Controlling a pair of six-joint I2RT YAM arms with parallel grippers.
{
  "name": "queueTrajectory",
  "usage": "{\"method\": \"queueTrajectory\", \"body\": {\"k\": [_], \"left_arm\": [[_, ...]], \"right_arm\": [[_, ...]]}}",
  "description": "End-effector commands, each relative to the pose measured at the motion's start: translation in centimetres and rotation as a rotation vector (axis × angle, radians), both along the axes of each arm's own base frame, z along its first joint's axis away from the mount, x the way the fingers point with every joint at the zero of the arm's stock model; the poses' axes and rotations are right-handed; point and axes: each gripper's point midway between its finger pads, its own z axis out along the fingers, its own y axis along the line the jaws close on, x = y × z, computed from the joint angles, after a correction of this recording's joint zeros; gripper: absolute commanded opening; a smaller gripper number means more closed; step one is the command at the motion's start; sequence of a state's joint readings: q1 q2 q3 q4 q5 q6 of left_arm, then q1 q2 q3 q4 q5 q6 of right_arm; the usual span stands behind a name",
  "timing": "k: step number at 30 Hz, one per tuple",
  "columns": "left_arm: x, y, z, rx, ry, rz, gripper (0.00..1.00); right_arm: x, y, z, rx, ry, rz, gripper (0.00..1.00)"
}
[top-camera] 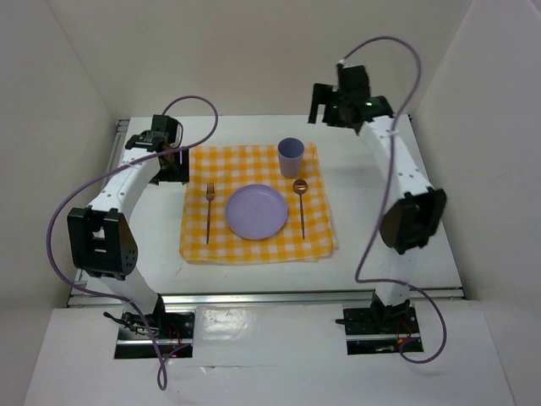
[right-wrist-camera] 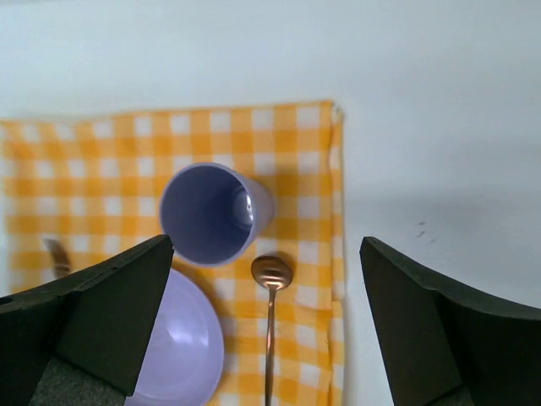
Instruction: Set the dinner table for one person
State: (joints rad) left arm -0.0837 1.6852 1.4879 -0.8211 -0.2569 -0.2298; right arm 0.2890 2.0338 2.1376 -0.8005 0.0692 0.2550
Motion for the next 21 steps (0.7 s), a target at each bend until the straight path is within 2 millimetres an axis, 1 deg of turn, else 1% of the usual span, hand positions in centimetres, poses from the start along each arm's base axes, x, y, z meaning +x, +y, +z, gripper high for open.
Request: {"method": "queueTrajectory", "body": {"k": [1,2,3,4,5,6,7,8,9,10,11,12,13,14,15,16,17,18,19,20,21], "left_arm": [[0.0,0.2,1.7,0.011,-0.051,-0.016,0.79],[0.0,0.2,1.7,0.011,-0.051,-0.016,0.79],[-0.1,0.5,2.0,0.010,-0.060,-0.007,0.79],[-0.1,0.7,2.1,0.023,-0.059,-0.011,0.79],[-0.2,1.1,2.6,0.023,-0.074,-0.002,0.79],[-0.3,1.8,3.2,0.028,-0.087,0.008,0.80],[-0.4,2.4,3.2,0.033,-0.085,0.015,0.80],[-0.8,2.9,3.6,0.024,-0.089,0.028,0.80],[-1.5,4.6,3.5,0.026,-0.078,0.072,0.80],[-2.6,5.2,2.7,0.016,-0.029,0.078,0.80],[-3.2,5.7,2.2,0.000,-0.002,0.075,0.80],[-4.2,7.5,1.5,-0.007,0.031,0.115,0.80],[-5.6,8.2,0.5,-0.012,0.073,0.127,0.80],[-6.7,9.2,-0.3,-0.002,0.113,0.125,0.80],[-7.9,10.8,-0.2,0.003,0.113,0.165,0.80],[-9.6,11.5,-1.2,0.019,0.160,0.155,0.80],[-9.9,12.2,-1.4,0.029,0.147,0.159,0.80],[-10.9,13.3,-1.5,0.045,0.151,0.180,0.80],[-11.7,13.4,-1.6,0.051,0.157,0.176,0.80],[-12.7,13.5,-1.6,0.064,0.154,0.161,0.80],[-13.1,13.4,-1.7,0.069,0.155,0.150,0.80]], "right_arm": [[-4.0,-4.9,11.3,0.117,-0.255,-0.066,1.00],[-5.1,-6.0,11.3,0.114,-0.252,-0.084,1.00],[-7.5,-7.3,12.8,0.116,-0.274,-0.102,1.00],[-8.7,-8.8,9.7,0.096,-0.199,-0.134,1.00],[-10.0,-9.5,8.5,0.095,-0.163,-0.155,1.00],[-12.3,-10.2,8.6,0.099,-0.161,-0.160,1.00],[-14.0,-10.8,4.9,0.120,-0.065,-0.191,1.00],[-15.3,-10.9,3.8,0.143,-0.041,-0.204,1.00],[-17.5,-10.7,4.5,0.172,-0.069,-0.197,1.00],[-18.7,-10.6,3.8,0.213,-0.053,-0.210,1.00],[-20.4,-10.6,1.1,0.219,0.002,-0.227,1.00],[-22.2,-10.5,2.2,0.248,-0.047,-0.225,1.00],[-23.2,-10.6,2.0,0.281,-0.053,-0.266,1.00],[-24.2,-10.6,0.5,0.298,-0.036,-0.283,1.00],[-25.6,-10.8,1.6,0.319,-0.096,-0.298,1.00],[-26.3,-10.8,1.5,0.349,-0.105,-0.315,1.00],[-26.9,-10.7,0.9,0.361,-0.105,-0.323,1.00],[-27.6,-10.7,1.0,0.371,-0.114,-0.326,1.00],[-28.5,-10.8,1.9,0.379,-0.152,-0.319,1.00],[-28.9,-10.7,1.7,0.405,-0.146,-0.337,1.00],[-29.3,-10.7,1.8,0.416,-0.151,-0.342,1.00]]}}
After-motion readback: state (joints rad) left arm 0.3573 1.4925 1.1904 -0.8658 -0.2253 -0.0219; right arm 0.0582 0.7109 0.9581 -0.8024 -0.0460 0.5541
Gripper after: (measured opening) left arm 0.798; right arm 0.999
